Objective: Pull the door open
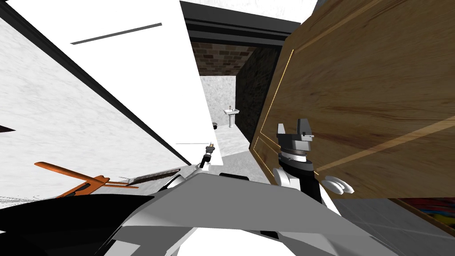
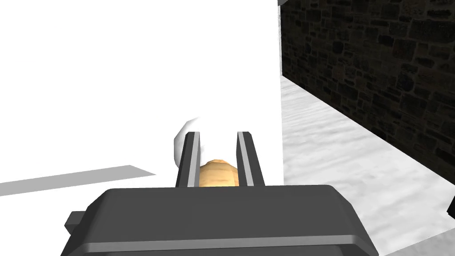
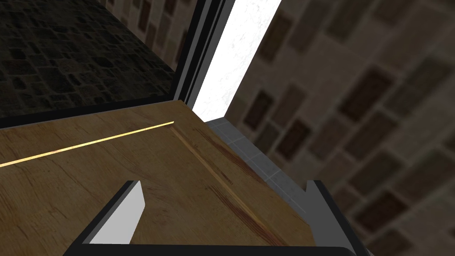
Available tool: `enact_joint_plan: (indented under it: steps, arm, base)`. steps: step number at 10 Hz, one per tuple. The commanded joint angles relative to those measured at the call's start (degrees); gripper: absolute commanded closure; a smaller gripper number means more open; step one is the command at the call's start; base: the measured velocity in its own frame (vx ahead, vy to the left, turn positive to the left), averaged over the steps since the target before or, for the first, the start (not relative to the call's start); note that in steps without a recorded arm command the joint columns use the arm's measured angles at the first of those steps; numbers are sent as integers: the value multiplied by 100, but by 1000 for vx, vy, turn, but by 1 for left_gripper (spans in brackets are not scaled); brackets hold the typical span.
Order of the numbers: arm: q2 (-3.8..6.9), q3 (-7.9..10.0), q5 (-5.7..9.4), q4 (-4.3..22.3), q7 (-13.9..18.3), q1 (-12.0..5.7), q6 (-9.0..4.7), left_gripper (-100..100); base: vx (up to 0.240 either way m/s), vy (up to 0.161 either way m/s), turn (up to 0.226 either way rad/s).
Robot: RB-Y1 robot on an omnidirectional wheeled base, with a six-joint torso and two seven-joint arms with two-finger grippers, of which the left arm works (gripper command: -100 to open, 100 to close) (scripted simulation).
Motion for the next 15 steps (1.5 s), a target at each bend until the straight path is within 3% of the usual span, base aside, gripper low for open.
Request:
enact_joint_plan:
  steps: [1, 2, 6, 9, 10, 11, 12, 14, 15]
  arm:
    - [-57, -54, 37, 79, 246, 51, 89, 100]
    - [-61, -66, 64, 77, 390, 44, 97, 100]
    - [-61, -66, 64, 77, 390, 44, 97, 100]
    - [-72, -101, 134, 72, 799, 26, 120, 100]
    - [-40, -67, 123, 49, 731, -59, 1, 100]
    - [89, -132, 103, 68, 937, -5, -97, 100]
    - [161, -171, 92, 86, 1040, 39, -137, 100]
    - [161, -171, 92, 86, 1040, 39, -137, 100]
    - [288, -240, 71, 117, 1218, 117, -207, 100]
  base:
    - [-12, 34, -30]
    - [-9, 37, -26]
    - [-3, 7, -2]
    - [-6, 26, -26]
    - [-11, 11, -4]
    - [-83, -23, -198]
    - [-145, -48, -231]
    - [-79, -44, 10]
    - [-112, -38, -148]
